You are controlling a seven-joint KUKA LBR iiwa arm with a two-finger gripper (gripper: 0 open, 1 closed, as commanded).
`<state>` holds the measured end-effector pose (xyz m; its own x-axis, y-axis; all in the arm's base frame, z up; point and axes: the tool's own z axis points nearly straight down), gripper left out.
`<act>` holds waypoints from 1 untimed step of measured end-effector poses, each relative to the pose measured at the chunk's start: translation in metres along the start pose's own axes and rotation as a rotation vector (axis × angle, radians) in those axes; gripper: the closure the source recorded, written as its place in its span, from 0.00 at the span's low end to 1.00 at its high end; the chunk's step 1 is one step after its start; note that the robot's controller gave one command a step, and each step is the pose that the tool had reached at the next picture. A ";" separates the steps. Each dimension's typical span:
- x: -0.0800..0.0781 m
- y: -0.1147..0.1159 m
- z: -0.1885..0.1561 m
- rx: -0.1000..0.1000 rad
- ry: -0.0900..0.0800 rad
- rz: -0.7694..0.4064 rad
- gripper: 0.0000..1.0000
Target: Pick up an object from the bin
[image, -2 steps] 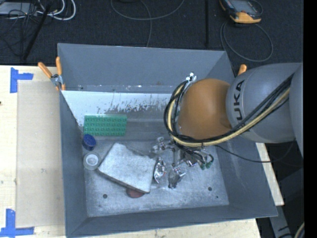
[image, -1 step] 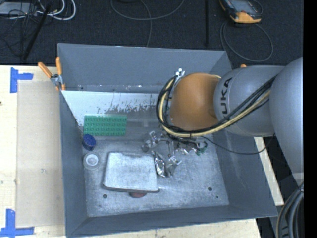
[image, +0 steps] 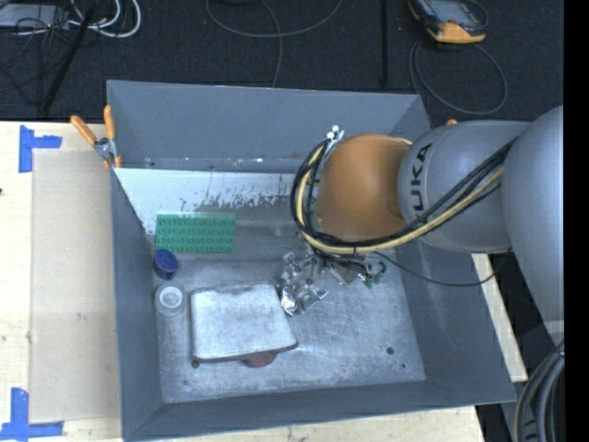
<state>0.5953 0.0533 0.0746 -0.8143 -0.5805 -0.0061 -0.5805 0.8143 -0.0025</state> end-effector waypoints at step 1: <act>-0.019 0.009 -0.190 0.000 -0.002 -0.393 1.00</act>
Offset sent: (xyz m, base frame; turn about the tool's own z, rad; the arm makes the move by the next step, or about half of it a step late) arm 0.0070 0.0168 0.1877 -0.3948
